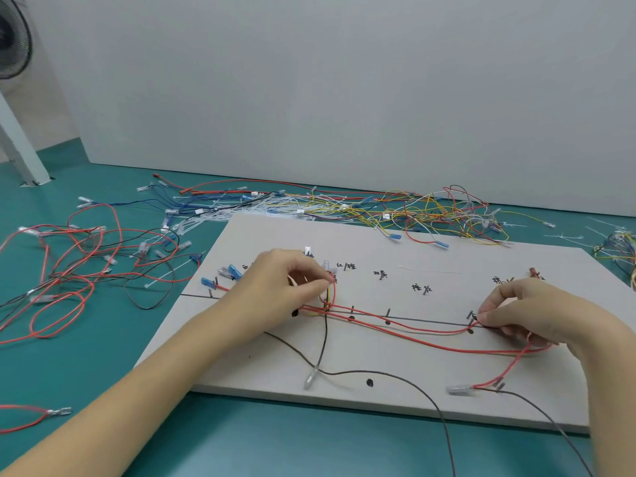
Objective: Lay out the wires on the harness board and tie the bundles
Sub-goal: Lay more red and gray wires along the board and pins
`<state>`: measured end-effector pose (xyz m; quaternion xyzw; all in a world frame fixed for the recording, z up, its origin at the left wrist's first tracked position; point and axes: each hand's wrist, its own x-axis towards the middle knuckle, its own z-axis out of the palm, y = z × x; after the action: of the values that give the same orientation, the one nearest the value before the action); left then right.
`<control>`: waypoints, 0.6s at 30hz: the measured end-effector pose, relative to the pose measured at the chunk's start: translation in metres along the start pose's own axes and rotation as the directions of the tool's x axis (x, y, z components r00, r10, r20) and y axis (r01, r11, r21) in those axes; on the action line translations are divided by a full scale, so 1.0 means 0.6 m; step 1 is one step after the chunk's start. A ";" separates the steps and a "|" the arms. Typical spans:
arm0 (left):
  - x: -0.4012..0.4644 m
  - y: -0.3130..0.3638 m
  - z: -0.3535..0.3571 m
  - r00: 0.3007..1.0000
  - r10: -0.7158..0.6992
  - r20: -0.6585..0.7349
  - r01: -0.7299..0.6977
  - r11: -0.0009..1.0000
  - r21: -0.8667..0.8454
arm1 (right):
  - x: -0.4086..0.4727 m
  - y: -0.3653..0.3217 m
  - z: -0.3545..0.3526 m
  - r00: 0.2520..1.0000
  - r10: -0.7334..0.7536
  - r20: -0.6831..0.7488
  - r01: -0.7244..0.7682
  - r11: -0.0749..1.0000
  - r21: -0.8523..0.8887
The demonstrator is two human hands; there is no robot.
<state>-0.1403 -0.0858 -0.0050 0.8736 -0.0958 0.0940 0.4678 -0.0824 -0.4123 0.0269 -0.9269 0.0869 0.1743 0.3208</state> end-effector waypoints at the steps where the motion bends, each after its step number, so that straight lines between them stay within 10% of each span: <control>1: 0.000 -0.006 0.006 0.998 0.054 -0.016 -0.053 0.994 0.098 | 0.000 0.001 0.001 1.000 -0.005 0.004 0.005 1.000 0.010; 18: 0.001 -0.016 0.012 0.973 0.225 0.052 -0.231 0.946 0.228 | -0.016 -0.013 0.009 0.997 -0.025 -0.079 0.037 0.987 0.157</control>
<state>-0.1369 -0.0865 -0.0168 0.9064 -0.1905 0.1471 0.3472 -0.0910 -0.4023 0.0308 -0.9057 0.0984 0.1262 0.3926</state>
